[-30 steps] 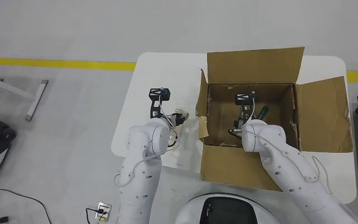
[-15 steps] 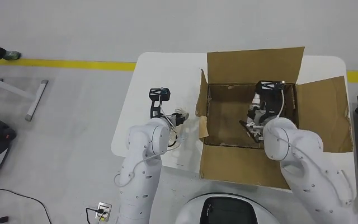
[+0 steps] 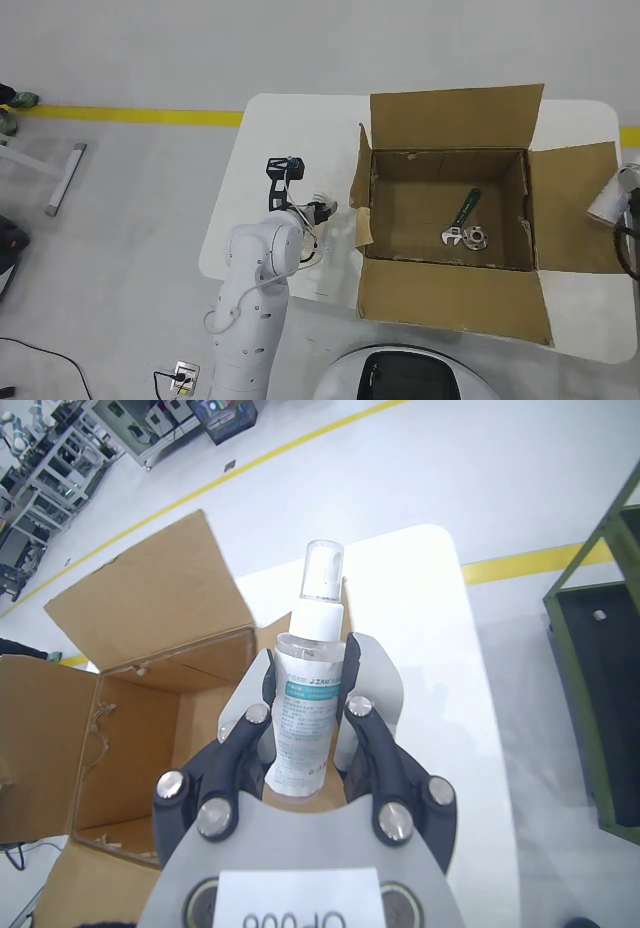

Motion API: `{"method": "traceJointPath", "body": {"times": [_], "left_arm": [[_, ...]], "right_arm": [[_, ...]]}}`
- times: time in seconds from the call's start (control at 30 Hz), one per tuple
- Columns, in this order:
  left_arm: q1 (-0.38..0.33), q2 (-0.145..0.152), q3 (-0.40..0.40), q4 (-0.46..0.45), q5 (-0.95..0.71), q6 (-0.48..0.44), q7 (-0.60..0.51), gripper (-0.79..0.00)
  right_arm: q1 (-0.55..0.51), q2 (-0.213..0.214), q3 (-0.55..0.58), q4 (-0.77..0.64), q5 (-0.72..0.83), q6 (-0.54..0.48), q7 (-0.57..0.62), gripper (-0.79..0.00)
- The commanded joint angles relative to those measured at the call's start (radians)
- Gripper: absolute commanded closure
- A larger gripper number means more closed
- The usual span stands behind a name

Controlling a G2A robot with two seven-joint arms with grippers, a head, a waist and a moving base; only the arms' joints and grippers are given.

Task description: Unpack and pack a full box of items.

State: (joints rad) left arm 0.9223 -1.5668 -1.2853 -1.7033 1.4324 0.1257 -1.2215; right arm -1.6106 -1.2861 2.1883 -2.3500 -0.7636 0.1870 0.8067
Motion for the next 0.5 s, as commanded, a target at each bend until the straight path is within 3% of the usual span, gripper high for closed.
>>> {"method": "traceJointPath", "body": {"times": [0.0,0.1,0.2,0.33,0.47], "left_arm": [[0.0,0.0,0.0,0.0,0.0,0.0,0.0,-0.785],[0.0,0.0,0.0,0.0,0.0,0.0,0.0,-0.785],[0.0,0.0,0.0,0.0,0.0,0.0,0.0,-0.785],[0.0,0.0,0.0,0.0,0.0,0.0,0.0,-0.785],[0.0,0.0,0.0,0.0,0.0,0.0,0.0,-0.785]], "right_arm": [[-0.071,-0.006,0.144,0.0,0.103,-0.064,-0.014,0.0],[-0.17,-0.016,0.271,0.0,0.168,-0.134,-0.024,0.0],[-0.259,-0.027,0.32,0.0,0.197,-0.194,-0.03,0.0],[-0.347,-0.034,0.261,0.0,0.154,-0.258,0.006,0.0],[-0.363,-0.026,0.137,0.0,-0.006,-0.273,0.058,0.0]]}}
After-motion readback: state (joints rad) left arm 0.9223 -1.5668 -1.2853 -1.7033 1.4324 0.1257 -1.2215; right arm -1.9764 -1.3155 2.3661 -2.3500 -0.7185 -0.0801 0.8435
